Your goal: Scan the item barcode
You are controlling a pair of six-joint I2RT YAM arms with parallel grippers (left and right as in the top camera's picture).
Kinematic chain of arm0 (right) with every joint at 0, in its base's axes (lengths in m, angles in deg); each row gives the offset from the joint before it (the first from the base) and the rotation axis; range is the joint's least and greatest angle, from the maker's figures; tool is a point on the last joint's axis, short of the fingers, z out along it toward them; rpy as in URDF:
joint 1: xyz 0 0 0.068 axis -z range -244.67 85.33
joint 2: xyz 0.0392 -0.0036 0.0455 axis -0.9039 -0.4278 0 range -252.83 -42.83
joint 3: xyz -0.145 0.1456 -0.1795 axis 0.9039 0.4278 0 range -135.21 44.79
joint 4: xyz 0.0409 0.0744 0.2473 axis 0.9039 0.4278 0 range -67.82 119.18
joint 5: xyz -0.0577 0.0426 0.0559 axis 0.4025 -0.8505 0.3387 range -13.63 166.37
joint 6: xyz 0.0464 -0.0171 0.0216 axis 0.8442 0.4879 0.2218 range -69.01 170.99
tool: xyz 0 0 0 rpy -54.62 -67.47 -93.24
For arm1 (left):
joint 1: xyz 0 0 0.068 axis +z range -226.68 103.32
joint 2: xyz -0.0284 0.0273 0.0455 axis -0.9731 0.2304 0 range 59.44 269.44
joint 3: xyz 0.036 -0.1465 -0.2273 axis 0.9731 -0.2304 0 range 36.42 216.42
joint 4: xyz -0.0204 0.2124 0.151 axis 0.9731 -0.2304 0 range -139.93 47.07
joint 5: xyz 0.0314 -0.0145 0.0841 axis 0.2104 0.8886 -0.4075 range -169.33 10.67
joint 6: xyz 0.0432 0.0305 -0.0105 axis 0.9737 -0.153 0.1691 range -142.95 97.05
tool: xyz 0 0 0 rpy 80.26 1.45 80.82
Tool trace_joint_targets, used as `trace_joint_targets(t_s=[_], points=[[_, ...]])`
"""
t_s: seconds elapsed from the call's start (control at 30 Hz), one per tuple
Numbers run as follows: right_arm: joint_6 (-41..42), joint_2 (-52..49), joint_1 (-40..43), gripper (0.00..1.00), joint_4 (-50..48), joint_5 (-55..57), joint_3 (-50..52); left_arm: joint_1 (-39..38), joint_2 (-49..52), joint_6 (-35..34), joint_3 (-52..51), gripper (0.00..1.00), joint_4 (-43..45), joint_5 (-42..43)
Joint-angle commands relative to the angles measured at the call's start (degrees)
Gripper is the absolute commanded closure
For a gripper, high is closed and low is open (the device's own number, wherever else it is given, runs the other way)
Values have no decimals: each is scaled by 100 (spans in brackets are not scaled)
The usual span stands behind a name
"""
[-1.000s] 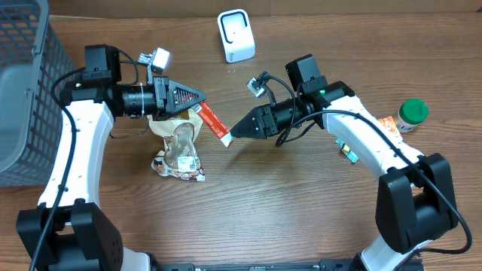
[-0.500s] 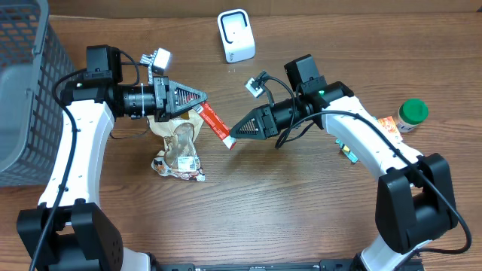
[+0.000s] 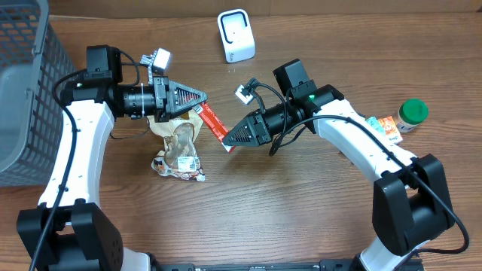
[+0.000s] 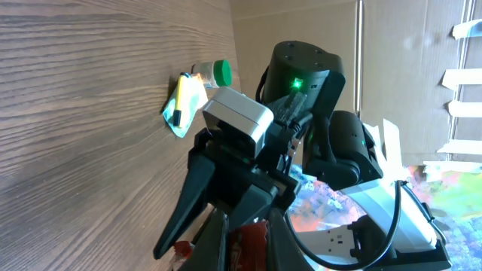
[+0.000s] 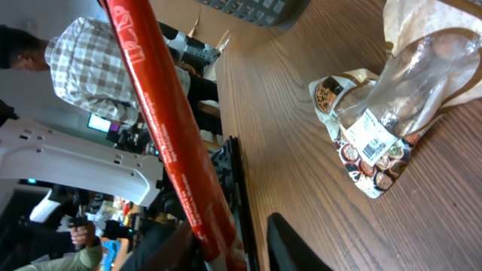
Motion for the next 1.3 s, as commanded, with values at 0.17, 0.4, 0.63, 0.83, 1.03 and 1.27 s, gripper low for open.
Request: trace_joint_targets(t_s=[0.17,0.4,0.63,0.83,1.03,1.27], points=[[-114,81,-7,94,166,286,-39,-9,39,-13,-22,96,11,114],[-114,81,-7,96,243,1016,-39,-9,39,-48,-22,96,68,-2159],[-111,81,-7,96,286,1871,-39,-9,39,-304,-22,96,44,-4723],[-109,81,0,96,293,2522,-39,-9,39,-299,-22,96,-129,-5744],[-116,81,-2,97,186,3193,-42,-9,39,-297,-22,68,-94,-6360],[-424,81,-2,97,581,4736,-876,-7,39,-297,-22,29,310,-7582]])
